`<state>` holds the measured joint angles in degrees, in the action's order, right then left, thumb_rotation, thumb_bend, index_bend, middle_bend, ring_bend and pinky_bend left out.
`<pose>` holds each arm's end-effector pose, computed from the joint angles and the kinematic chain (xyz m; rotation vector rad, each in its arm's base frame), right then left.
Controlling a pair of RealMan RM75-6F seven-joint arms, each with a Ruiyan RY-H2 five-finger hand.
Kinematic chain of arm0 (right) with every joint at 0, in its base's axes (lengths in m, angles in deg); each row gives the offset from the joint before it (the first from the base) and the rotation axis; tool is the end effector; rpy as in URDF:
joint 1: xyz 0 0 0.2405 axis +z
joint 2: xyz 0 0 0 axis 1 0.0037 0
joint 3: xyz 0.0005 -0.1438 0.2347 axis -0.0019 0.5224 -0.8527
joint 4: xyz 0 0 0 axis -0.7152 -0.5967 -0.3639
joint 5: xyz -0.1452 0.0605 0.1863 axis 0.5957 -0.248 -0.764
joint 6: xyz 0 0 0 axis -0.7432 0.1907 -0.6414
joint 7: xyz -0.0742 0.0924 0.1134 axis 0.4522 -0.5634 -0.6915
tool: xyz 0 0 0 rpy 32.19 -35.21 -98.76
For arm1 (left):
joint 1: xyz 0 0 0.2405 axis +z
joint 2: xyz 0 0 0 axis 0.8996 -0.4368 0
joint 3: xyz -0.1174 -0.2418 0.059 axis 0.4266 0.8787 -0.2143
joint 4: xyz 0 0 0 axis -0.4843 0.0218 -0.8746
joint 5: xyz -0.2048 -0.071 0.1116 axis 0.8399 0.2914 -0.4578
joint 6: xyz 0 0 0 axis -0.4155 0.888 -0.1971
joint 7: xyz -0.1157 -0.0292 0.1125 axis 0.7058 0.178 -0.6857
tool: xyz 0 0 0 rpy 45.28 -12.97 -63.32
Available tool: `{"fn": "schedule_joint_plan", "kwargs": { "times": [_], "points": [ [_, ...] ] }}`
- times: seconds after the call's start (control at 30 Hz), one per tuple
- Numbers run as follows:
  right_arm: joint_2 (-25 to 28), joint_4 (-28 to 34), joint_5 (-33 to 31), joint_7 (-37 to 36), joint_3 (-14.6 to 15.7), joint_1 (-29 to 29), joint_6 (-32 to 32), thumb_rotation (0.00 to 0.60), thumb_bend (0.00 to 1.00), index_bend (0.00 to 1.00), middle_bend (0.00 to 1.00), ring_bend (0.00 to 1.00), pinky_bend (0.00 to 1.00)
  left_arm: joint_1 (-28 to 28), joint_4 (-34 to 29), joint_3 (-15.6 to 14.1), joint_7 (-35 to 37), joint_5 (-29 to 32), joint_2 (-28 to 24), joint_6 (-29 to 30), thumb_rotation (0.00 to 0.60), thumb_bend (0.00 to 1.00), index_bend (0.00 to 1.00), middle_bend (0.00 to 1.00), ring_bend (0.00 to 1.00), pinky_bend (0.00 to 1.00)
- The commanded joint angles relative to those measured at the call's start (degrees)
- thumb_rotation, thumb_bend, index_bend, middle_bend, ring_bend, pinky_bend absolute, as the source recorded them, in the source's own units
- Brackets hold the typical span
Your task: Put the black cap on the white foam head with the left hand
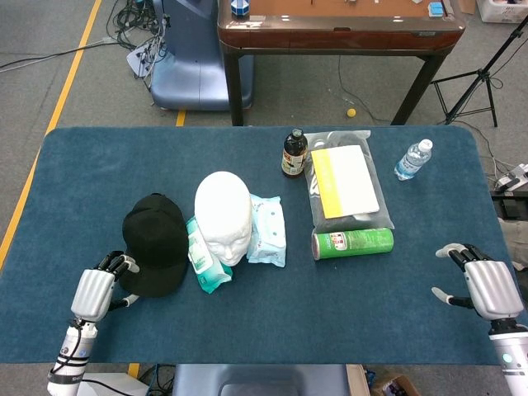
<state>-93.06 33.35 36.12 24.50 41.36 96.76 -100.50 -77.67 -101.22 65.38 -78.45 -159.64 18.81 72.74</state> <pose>-0.3468 -0.2179 0.1409 1.4509 -0.9228 0.8518 -0.3277 0.2544 -0.0078 -1.4996 -0.8114 -1.1810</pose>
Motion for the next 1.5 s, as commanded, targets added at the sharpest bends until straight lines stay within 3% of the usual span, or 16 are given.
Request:
{"fn": "schedule_joint_plan", "kwargs": {
  "times": [0.03, 0.3, 0.63, 0.93, 1.27, 1.5],
  "points": [
    [0.04, -0.04, -0.03, -0.09, -0.03, 0.00, -0.01, 0.600, 0.05, 0.35, 0.32, 0.26, 0.47, -0.03, 1.36, 0.05, 1.42, -0.60, 0.92, 0.97, 0.600, 0.00, 0.45, 0.36, 0.21, 0.49],
    [0.12, -0.10, -0.16, -0.40, -0.08, 0.07, 0.16, 0.600, 0.05, 0.35, 0.32, 0.26, 0.47, -0.12, 3.25, -0.30, 3.65, -0.88, 1.93, 1.63, 0.600, 0.02, 0.51, 0.35, 0.21, 0.47],
    [0.04, -0.09, -0.26, -0.22, -0.07, 0.18, 0.37, 0.600, 0.05, 0.35, 0.32, 0.26, 0.47, -0.15, 6.18, -0.88, 5.87, -1.43, 3.60, 2.59, 0.600, 0.28, 0.54, 0.35, 0.21, 0.47],
    [0.05, -0.10, -0.42, -0.25, -0.10, 0.22, 0.49, 0.600, 0.05, 0.35, 0.32, 0.26, 0.47, -0.01, 7.89, -1.06, 7.46, -1.52, 4.53, 3.55, 0.600, 0.39, 0.56, 0.35, 0.20, 0.47],
    [0.08, -0.13, -0.29, -0.35, -0.03, 0.23, 0.50, 0.600, 0.05, 0.35, 0.32, 0.25, 0.47, 0.14, 8.78, 0.20, 9.58, -1.93, 5.77, 8.11, 0.600, 0.42, 0.69, 0.35, 0.20, 0.47],
    [0.13, -0.09, -0.19, -0.47, -0.04, 0.15, 0.25, 0.600, 0.05, 0.35, 0.32, 0.25, 0.47, 0.12, 8.29, 0.21, 8.14, -1.34, 5.66, 7.31, 0.600, 0.42, 0.70, 0.35, 0.20, 0.47]
  ]
}}
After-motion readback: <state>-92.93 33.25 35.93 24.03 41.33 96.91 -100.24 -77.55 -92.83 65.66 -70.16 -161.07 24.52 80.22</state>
